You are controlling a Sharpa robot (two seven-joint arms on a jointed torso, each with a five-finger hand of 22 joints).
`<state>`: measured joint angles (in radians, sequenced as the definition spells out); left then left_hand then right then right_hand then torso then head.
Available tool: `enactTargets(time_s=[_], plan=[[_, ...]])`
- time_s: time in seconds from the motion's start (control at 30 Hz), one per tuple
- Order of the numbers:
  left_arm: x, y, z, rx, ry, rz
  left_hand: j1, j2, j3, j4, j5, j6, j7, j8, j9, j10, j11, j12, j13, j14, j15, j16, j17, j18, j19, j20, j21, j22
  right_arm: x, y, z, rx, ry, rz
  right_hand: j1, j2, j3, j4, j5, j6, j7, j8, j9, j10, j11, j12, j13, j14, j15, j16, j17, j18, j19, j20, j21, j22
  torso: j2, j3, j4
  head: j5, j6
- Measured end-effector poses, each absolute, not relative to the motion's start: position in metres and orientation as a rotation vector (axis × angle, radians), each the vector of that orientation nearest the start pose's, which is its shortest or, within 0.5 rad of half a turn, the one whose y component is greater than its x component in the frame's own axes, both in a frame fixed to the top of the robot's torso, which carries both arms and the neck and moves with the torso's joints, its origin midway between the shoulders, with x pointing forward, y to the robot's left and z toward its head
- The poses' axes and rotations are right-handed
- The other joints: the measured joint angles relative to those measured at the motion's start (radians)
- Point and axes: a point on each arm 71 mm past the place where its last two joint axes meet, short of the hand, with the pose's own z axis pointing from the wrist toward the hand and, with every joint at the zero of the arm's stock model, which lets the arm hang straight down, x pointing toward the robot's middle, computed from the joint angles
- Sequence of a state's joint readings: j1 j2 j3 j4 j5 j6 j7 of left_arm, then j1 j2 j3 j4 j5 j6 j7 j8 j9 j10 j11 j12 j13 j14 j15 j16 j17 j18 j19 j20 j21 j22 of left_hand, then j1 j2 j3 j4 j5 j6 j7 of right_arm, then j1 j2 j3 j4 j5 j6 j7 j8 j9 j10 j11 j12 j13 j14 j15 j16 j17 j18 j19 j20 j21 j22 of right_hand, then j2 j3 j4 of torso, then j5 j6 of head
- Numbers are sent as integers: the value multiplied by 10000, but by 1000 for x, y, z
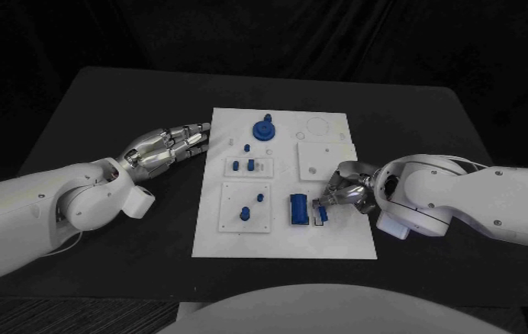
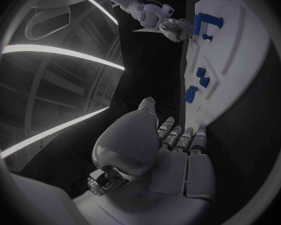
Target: Assemble the parts on the task board
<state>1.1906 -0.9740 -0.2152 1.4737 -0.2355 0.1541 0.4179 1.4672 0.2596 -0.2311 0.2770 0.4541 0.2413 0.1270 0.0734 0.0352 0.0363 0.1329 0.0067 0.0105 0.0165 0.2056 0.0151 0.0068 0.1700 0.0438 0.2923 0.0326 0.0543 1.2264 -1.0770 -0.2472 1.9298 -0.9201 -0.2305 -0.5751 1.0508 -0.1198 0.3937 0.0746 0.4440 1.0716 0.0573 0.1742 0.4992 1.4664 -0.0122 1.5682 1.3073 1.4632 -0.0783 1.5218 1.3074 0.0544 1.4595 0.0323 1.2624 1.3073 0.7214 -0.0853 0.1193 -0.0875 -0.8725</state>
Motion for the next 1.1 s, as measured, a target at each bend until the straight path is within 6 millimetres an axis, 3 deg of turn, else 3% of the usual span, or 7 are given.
enactTargets(time_s=[0.17, 0.6, 0.73, 0.93, 1.03, 1.1], plan=[[448, 265, -243, -8598, 18450, -16559, 0, 0, 0, 0, 0, 0, 0, 0, 0, 0, 0, 0, 0, 0, 0, 0, 0, 0, 0, 0, -1, 0, 365, -223, -245, 4740, 23372, 4984, -156, 30, -382, 193, -424, -3, -3, 77, -3, 1, 0, 0, 0, 0, -1, -1, 0, 0, 0, 0, 0, 0, 0, -1, 2, 0, 0], [448, 265, -243, -8603, 18457, -16565, 39, 39, 0, 0, 0, 0, 0, 0, 0, -37, 36, 0, -2, 0, 0, 0, 0, 0, 0, 0, -1, 0, 363, -221, -246, 4547, 23543, 4893, -195, 68, -634, 301, -651, -3, -3, 213, 53, 1, -1, 0, 7, 0, -1, -1, 0, 0, 0, 0, -39, -1, -4, -4, 5, 13, 0], [448, 265, -243, -8605, 18459, -16566, 39, 39, 0, 0, 0, 0, 0, 0, 0, -38, 36, 0, -2, 0, 0, 0, 0, -1, 0, 0, -1, 0, 363, -221, -246, 4522, 23566, 4883, -355, 146, -1022, 530, -1288, -3, -3, 292, 94, 1, -1, 0, 6, 0, -1, -41, 0, 1, -35, -35, -117, 0, -5, -4, 4, 12, 0], [448, 265, -243, -8606, 18462, -16566, 39, 39, 0, 0, 40, 0, 0, 0, 0, -39, 34, 0, -2, 0, 0, 0, 0, 0, 0, 0, -1, 0, 363, -221, -246, 4514, 23570, 4877, -447, 213, -1350, 774, -1661, -3, -4, 374, 143, 2, -1, 0, 5, -1, -1, -40, 0, 1, -35, -35, -156, 7, -2, -3, 1, 10, 0], [448, 265, -243, -8606, 18464, -16568, 39, 39, 28, -28, 40, 0, 0, 0, 0, -39, 34, 0, -2, 0, 0, 0, 0, 0, 1, -1, -1, 0, 363, -221, -246, 4512, 23570, 4875, -271, 367, -1355, 669, -921, 39, -45, 543, 247, 2, -117, 0, 5, 54, -55, -66, 0, 1, -71, -71, -214, 7, -2, -3, 1, 4, 0], [448, 265, -243, -8608, 18464, -16570, 78, -1, 28, -28, 40, 0, 0, 0, 0, -39, 34, 0, -2, 0, 0, 0, 0, -1, 1, -1, -1, -1, 362, -221, -246, 4512, 23573, 4872, 46, 487, -1318, 514, -305, 97, -169, 769, 445, 1, -194, 0, 5, 9, -109, -79, 0, 1, -71, -71, -214, 7, -2, -4, 1, 4, 0]])
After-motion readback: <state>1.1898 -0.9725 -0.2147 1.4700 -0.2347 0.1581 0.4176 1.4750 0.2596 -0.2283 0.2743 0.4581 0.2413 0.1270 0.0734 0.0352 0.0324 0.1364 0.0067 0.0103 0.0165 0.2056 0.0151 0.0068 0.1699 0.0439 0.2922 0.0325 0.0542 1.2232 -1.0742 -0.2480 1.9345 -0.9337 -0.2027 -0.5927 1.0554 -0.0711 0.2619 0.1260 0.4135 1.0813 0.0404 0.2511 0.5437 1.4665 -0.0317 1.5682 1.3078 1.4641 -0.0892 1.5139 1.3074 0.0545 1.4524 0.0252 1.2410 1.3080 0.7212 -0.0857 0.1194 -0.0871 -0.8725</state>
